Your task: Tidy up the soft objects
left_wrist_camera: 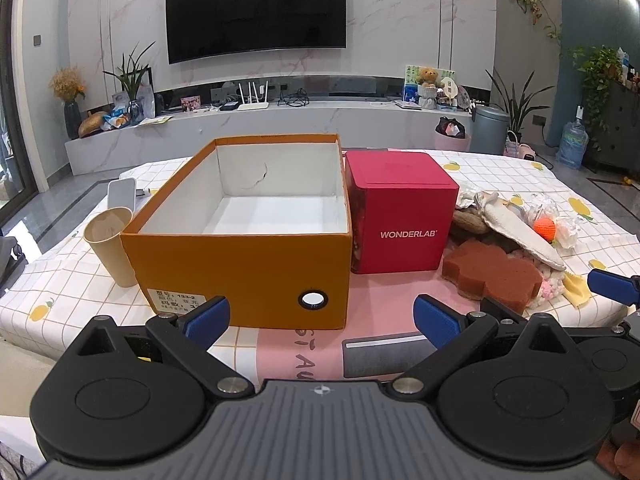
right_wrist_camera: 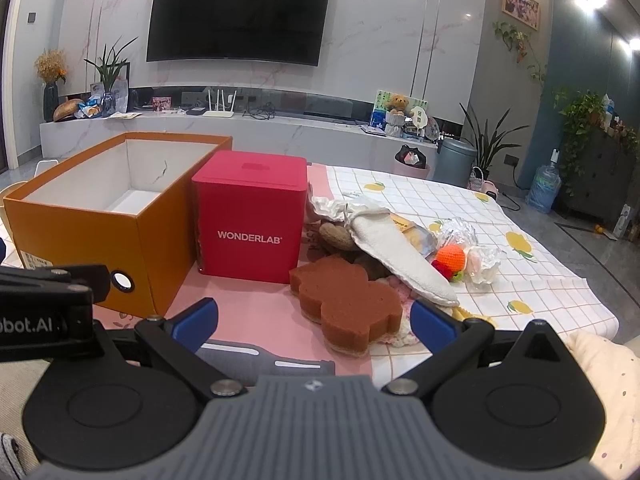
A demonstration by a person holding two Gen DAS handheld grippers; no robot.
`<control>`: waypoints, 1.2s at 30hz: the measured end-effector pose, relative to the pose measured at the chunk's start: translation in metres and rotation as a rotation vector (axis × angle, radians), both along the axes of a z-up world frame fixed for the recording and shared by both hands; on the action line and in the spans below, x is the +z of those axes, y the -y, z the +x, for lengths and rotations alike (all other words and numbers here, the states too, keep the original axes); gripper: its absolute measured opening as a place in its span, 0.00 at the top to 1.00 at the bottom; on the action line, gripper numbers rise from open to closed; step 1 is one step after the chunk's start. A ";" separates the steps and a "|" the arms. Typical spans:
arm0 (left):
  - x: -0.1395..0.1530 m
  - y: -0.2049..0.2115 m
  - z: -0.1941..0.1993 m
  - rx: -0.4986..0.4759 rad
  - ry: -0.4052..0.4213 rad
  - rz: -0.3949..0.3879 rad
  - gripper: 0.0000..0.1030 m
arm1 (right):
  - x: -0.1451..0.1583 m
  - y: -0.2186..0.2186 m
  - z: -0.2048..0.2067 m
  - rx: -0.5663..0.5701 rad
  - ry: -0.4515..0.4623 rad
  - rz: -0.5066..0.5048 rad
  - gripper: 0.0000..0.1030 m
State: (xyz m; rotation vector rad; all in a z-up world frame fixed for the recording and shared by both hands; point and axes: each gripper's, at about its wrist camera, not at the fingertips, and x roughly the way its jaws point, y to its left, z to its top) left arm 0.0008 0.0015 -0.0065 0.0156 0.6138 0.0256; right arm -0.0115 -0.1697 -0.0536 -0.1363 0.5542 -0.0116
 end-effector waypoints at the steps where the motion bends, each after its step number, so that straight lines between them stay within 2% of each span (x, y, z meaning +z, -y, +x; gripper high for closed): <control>1: 0.000 0.000 0.000 0.000 0.001 -0.001 0.00 | 0.000 0.000 0.000 0.000 -0.001 0.000 0.03; 26: -0.005 0.003 0.001 -0.015 -0.013 0.023 0.00 | -0.008 -0.002 0.004 0.003 -0.046 -0.008 0.03; 30: -0.002 0.005 0.002 -0.043 0.029 -0.001 0.00 | -0.005 0.001 0.005 -0.004 -0.040 -0.006 0.03; 33: 0.002 0.010 0.009 -0.067 0.032 -0.040 0.00 | 0.003 0.006 0.005 -0.038 -0.008 -0.043 0.03; 36: 0.008 0.020 0.019 -0.091 0.042 -0.047 0.00 | 0.013 0.017 0.007 -0.070 0.015 -0.073 0.03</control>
